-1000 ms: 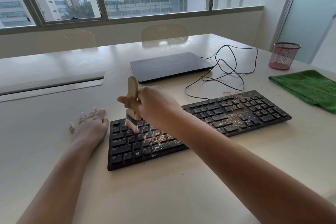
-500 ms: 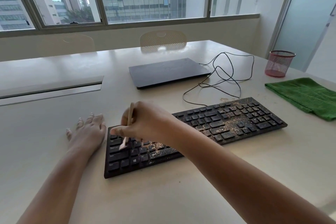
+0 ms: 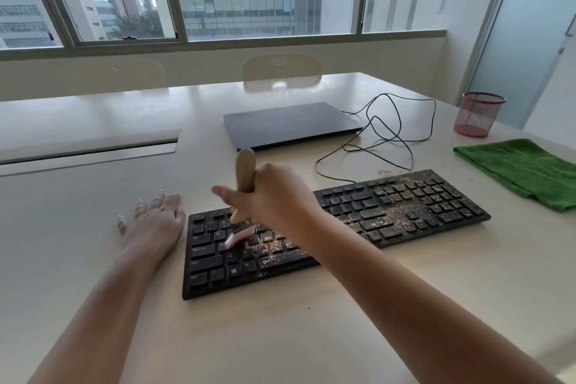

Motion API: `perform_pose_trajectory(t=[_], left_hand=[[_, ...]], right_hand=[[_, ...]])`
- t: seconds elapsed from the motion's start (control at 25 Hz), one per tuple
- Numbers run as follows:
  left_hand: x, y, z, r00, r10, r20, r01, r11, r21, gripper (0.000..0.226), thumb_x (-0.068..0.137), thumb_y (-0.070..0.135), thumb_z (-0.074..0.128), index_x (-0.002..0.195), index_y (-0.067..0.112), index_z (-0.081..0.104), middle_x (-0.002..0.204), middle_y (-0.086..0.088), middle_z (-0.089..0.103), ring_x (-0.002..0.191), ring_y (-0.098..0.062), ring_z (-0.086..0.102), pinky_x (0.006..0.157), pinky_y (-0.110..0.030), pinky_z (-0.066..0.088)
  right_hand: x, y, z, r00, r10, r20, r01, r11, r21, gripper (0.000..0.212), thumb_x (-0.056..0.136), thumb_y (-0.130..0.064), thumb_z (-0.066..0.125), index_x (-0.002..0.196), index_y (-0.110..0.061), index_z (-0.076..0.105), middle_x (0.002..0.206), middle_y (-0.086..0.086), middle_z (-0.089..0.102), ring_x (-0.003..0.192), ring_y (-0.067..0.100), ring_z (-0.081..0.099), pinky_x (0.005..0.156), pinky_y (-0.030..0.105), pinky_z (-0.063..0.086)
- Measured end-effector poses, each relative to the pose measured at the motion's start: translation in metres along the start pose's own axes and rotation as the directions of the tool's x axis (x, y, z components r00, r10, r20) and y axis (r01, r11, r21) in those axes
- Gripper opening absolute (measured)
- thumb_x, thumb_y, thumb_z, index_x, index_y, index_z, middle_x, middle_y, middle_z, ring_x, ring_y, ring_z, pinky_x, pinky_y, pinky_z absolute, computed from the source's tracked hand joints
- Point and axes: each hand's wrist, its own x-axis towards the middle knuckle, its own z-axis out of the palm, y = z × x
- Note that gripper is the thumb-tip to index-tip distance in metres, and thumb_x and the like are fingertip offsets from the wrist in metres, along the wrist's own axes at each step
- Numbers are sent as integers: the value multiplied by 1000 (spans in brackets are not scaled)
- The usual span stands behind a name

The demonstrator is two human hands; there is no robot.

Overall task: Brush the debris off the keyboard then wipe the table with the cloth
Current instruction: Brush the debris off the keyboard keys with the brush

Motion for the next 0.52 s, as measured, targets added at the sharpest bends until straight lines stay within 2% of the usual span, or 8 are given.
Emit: perform_pose_trajectory(t=[0.08, 0.16, 0.24, 0.32, 0.4, 0.52], left_hand=[[-1, 1, -1, 1000, 3, -1, -3, 1000, -6, 48, 101, 35, 23, 148, 28, 23, 158, 5, 11, 146, -25, 7, 115, -54, 4], [-1, 0, 0, 1000, 6, -6, -6, 1000, -3, 47, 101, 35, 23, 148, 29, 24, 158, 4, 12, 146, -26, 8, 115, -54, 4], [0, -1, 0, 1000, 5, -7, -5, 1000, -6, 47, 101, 35, 23, 147, 29, 24, 158, 4, 12, 146, -26, 8, 114, -55, 4], [0, -1, 1, 1000, 3, -10, -3, 1000, -11, 47, 101, 35, 23, 147, 29, 24, 158, 4, 12, 146, -26, 8, 114, -55, 3], [1, 0, 1, 1000, 5, -6, -5, 1000, -8, 47, 101, 36, 23, 147, 29, 24, 158, 5, 13, 146, -26, 8, 114, -55, 3], [0, 0, 2, 1000, 1, -15, -1, 1000, -7, 47, 101, 36, 23, 147, 29, 23, 158, 5, 12, 146, -25, 8, 114, -54, 3]], right_hand=[[4, 10, -16, 994, 62, -87, -75, 984, -160, 37, 87, -46, 56, 62, -19, 57, 56, -9, 57, 52, 8, 56, 46, 21, 40], [4, 14, -23, 985, 61, -161, -84, 987, -140, 35, 87, -43, 56, 58, -23, 51, 51, -14, 51, 49, 4, 51, 45, 20, 36], [1, 6, -14, 993, -20, -113, 15, 999, -49, 37, 89, -44, 54, 62, -20, 60, 54, -11, 61, 47, 1, 54, 45, 20, 42], [-5, -3, -2, 995, -95, -26, 92, 989, -112, 39, 91, -45, 52, 63, -18, 61, 55, -9, 62, 46, 1, 55, 45, 18, 44], [-8, -4, -5, 996, -84, 8, 84, 983, -165, 35, 89, -40, 54, 62, -19, 56, 54, -9, 57, 47, 2, 54, 45, 18, 44], [-8, -4, -12, 998, -62, -8, 61, 991, -116, 37, 88, -40, 55, 57, -22, 51, 46, -11, 54, 42, -1, 54, 40, 13, 37]])
